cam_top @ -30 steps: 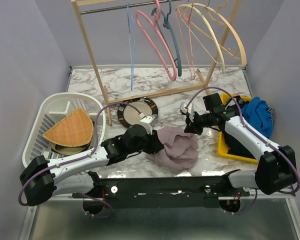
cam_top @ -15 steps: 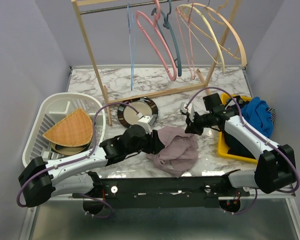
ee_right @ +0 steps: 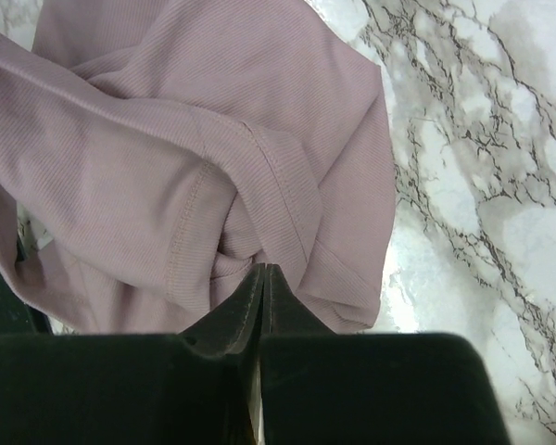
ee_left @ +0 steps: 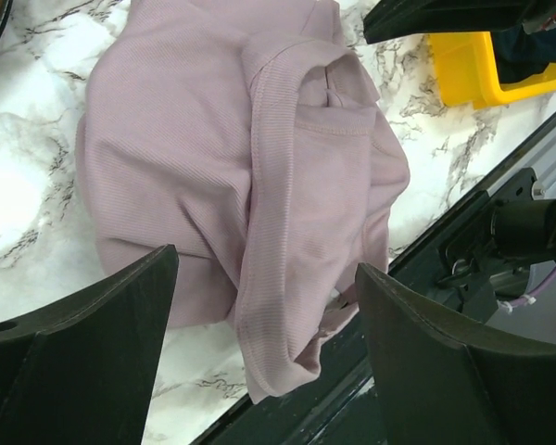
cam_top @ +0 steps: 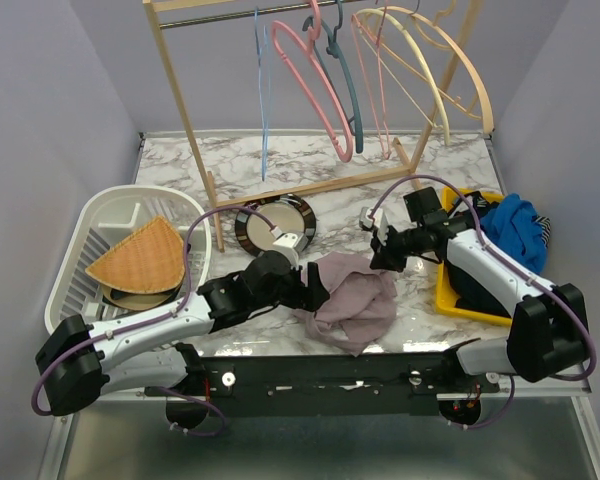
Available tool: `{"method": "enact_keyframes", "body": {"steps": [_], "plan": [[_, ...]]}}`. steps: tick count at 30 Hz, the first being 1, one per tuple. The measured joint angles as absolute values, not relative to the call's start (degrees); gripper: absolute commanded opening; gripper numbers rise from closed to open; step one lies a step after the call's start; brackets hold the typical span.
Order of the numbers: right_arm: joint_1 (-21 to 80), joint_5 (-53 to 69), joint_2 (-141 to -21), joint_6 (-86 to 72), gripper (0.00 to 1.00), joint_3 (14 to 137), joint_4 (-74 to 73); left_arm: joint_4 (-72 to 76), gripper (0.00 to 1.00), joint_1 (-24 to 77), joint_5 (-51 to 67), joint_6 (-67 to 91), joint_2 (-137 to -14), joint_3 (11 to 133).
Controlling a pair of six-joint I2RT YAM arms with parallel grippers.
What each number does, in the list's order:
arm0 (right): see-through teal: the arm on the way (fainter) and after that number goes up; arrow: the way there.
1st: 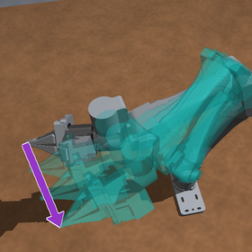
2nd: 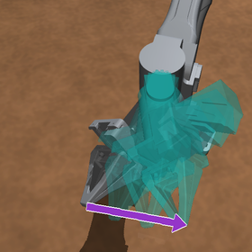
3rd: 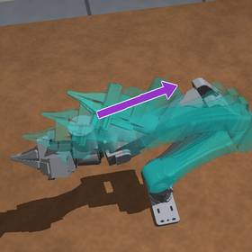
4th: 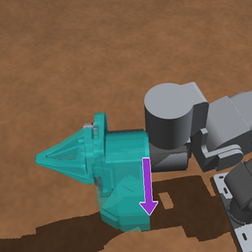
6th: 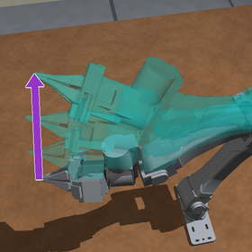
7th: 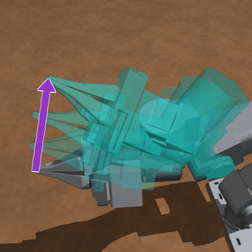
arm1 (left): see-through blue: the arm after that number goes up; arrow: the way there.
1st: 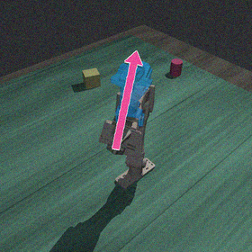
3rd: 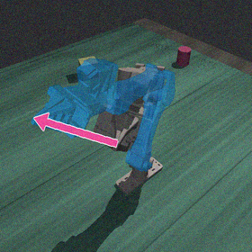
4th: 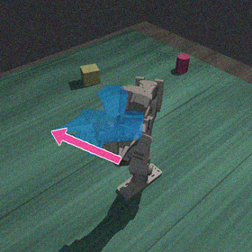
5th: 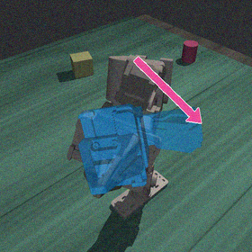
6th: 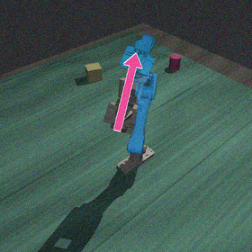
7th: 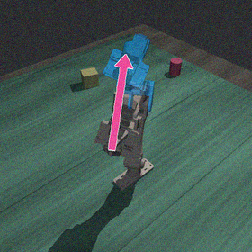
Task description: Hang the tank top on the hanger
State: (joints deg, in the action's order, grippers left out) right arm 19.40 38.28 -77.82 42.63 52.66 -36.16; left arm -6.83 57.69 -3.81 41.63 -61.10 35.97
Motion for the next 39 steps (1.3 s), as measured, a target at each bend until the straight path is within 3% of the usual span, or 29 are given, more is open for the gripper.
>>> {"method": "enact_keyframes", "body": {"steps": [4,7,14,21,25,31,39], "plan": [[19.38,38.06,-79.31,43.16,0.46,52.69,-36.32,-7.97,0.9,57.69,-4.25,41.63,-60.4,35.88],[19.38,37.93,-80.42,43.13,0.53,52.69,-36.62,-9.1,0.9,57.69,-4.36,41.63,-59.88,35.83],[19.38,39.2,-81.25,43.33,0.62,53.17,-37.23,-9.63,0.91,57.69,-3.92,41.67,-56.66,33.58],[19.57,40.49,-85.69,43.31,0.63,54.33,-37.28,-9.56,0.91,57.69,-0.91,41.67,-53.34,31.59],[20.36,40.21,-87.05,42.96,0.56,54.43,-37.15,-9.56,0.91,57.69,0.58,41.67,-53.08,31.33],[23.7,37.47,-89.78,41.89,0.12,55.24,-35.81,-10.5,0.91,57.89,1.08,41.67,-53.52,31.44],[24.64,35.48,-87.48,40.1,0.01,55.35,-35.66,-19.59,0.91,62.06,-4.64,42.33,-57.04,36.73]]}}
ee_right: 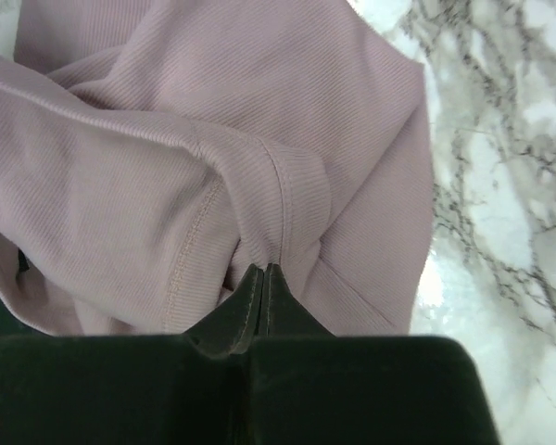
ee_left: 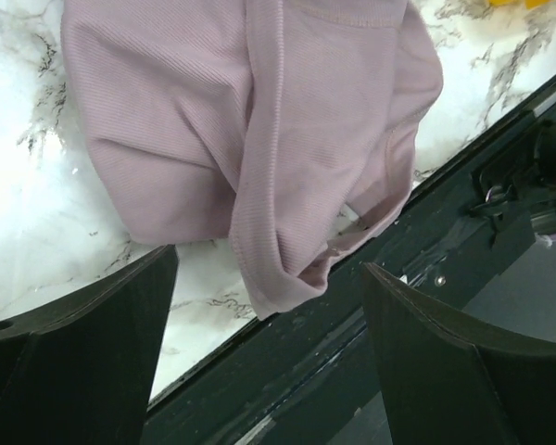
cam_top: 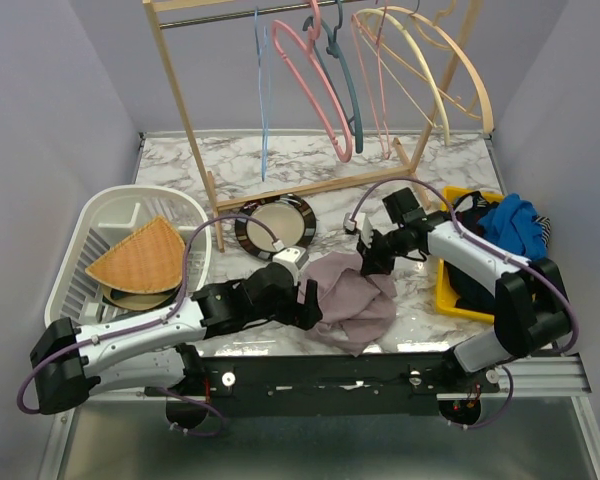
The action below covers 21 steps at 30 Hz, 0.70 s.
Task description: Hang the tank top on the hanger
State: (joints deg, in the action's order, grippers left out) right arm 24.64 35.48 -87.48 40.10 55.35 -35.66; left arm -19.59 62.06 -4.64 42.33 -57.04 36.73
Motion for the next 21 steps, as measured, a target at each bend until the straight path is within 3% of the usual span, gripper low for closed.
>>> {"method": "enact_keyframes", "body": {"steps": [13,16,21], "plan": [[24.38,32.93,-79.0,40.07,0.01,55.31,-36.16,-29.56,0.9,71.16,-18.57,44.29,-69.52,47.2],[23.55,31.94,-76.25,40.03,0.01,55.22,-36.05,-31.48,0.85,71.61,-21.41,45.1,-71.79,49.12],[19.64,29.95,-69.95,38.72,0.01,54.54,-35.24,-33.32,0.68,71.77,-24.01,45.93,-74.72,49.87]]}}
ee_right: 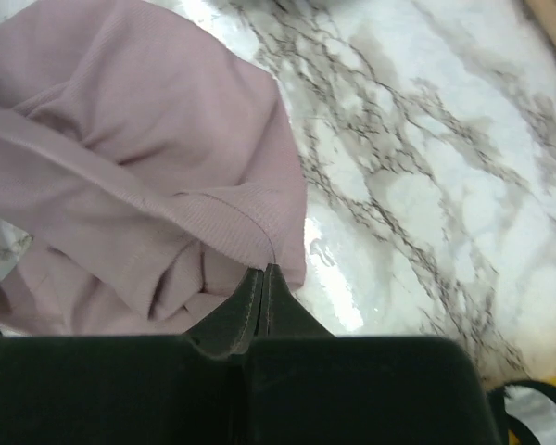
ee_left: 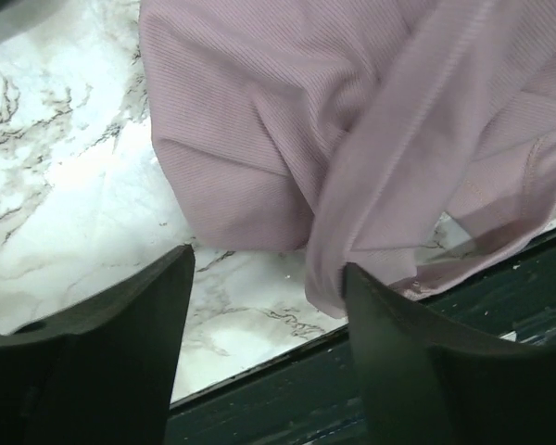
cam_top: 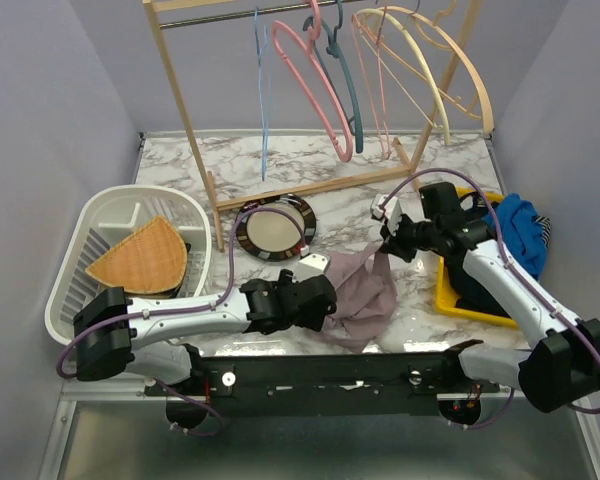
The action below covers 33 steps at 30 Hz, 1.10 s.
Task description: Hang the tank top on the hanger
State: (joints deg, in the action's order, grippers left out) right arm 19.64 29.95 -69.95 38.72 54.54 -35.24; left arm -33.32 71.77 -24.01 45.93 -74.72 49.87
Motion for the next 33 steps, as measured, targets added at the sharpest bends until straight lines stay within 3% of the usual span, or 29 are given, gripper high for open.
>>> {"method": "enact_keyframes", "body": {"steps": [5,10,15,18,19,20,22,23,26,29,33], "plan": [[16.12,28.62,-65.54,36.71,0.01,53.01,-34.24,-32.12,0.39,71.77,-23.73,44.75,-76.03,50.35],[13.3,27.2,-61.71,34.52,0.01,52.03,-33.5,-30.41,0.3,71.75,-23.77,42.22,-76.07,52.62],[12.67,26.3,-58.33,33.43,0.01,50.7,-33.04,-27.46,0.0,71.07,-23.09,38.81,-73.93,54.74],[12.47,25.91,-57.3,32.91,0.01,50.72,-33.15,-26.26,0.0,70.22,-22.13,37.04,-71.94,55.07],[12.34,25.85,-56.93,32.77,0.01,50.72,-33.21,-26.17,0.01,69.82,-21.78,36.45,-71.42,55.37],[12.14,25.76,-56.42,32.56,0.01,50.83,-33.36,-26.13,0.15,69.58,-21.58,35.99,-71.13,55.7],[11.79,25.78,-55.66,32.34,0.01,51.48,-34.15,-26.02,0.32,68.97,-20.62,35.05,-70.65,56.38],[11.6,25.85,-55.22,32.23,0.01,51.99,-34.57,-25.76,0.46,68.62,-20.12,34.72,-70.43,56.69],[11.51,26.3,-54.17,31.77,0.01,53.41,-35.55,-24.56,0.64,68.34,-17.93,33.78,-69.89,56.86],[11.51,26.87,-53.54,31.4,0.01,53.89,-35.9,-21.78,0.74,68.64,-14.72,34.83,-70.15,56.36],[11.49,27.07,-53.63,30.85,0.01,53.87,-36.05,-19.09,0.76,71.79,-14.15,37.41,-73.78,56.36]]}}
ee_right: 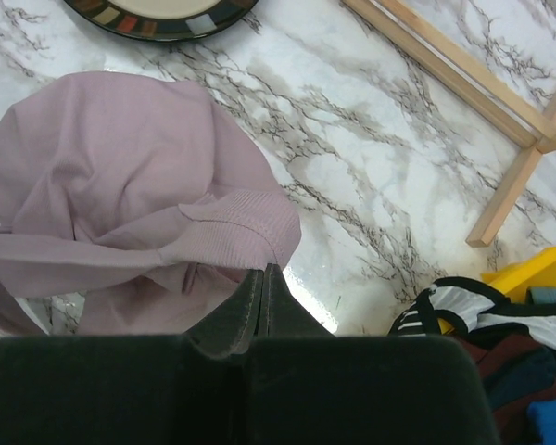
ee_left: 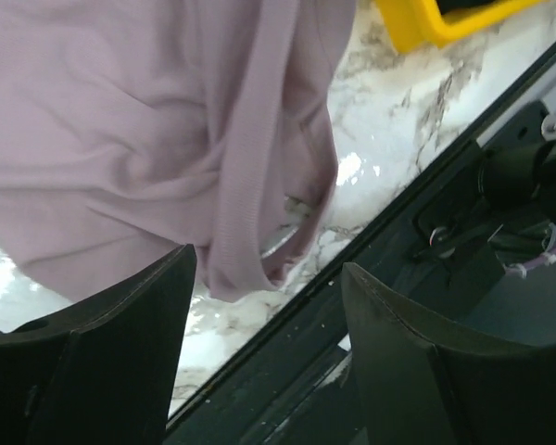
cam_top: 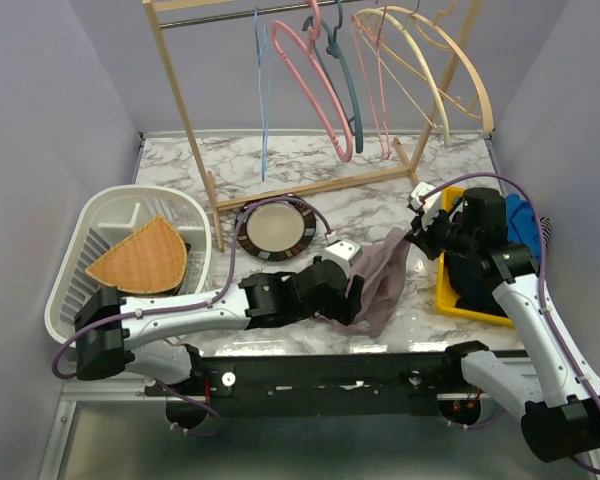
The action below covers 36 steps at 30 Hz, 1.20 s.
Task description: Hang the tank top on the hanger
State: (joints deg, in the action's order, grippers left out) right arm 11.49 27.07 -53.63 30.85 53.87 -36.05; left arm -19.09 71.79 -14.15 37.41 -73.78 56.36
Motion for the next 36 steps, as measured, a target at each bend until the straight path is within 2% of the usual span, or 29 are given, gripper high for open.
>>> {"method": "enact_keyframes", "body": {"steps": [4,7,8,10,11,12,17,24,30,36], "plan": [[11.27,27.33,-53.56,30.24,0.01,53.71,-35.88,-19.79,0.74,75.26,-15.97,40.21,-79.96,57.52],[11.11,27.68,-53.56,29.89,0.01,53.19,-35.73,-22.96,0.63,77.01,-19.11,42.48,-85.93,61.08],[11.05,27.77,-53.56,29.85,0.01,53.08,-35.73,-24.27,0.46,77.25,-20.34,43.07,-87.9,62.61],[10.94,27.94,-53.56,29.78,0.01,52.8,-35.75,-27.51,0.22,77.67,-23.03,44.56,-91.31,65.8],[10.85,27.99,-53.54,29.76,0.01,52.66,-35.7,-29.06,0.05,77.71,-24.18,44.91,-92.6,67.13],[10.81,28.01,-53.47,29.71,0.01,52.53,-35.7,-30.41,0.0,77.73,-25.28,44.95,-93.58,68.23],[10.76,27.97,-52.31,29.56,0.01,52.34,-35.97,-34.89,0.0,77.76,-28.75,43.48,-93.95,71.72],[10.44,26.13,-49.78,29.54,0.01,55.4,-39.27,-37.56,0.0,77.23,-31.27,35.35,-87.53,81.84],[10.37,22.72,-45.89,29.39,0.01,65.87,-42.76,-39.38,0.0,74.89,-33.3,26.98,-82.54,94.39],[10.33,20.12,-45.76,29.47,0.01,79.44,-46.46,-42.65,0.0,74.17,-34.28,20.03,-82.56,109.71]]}}
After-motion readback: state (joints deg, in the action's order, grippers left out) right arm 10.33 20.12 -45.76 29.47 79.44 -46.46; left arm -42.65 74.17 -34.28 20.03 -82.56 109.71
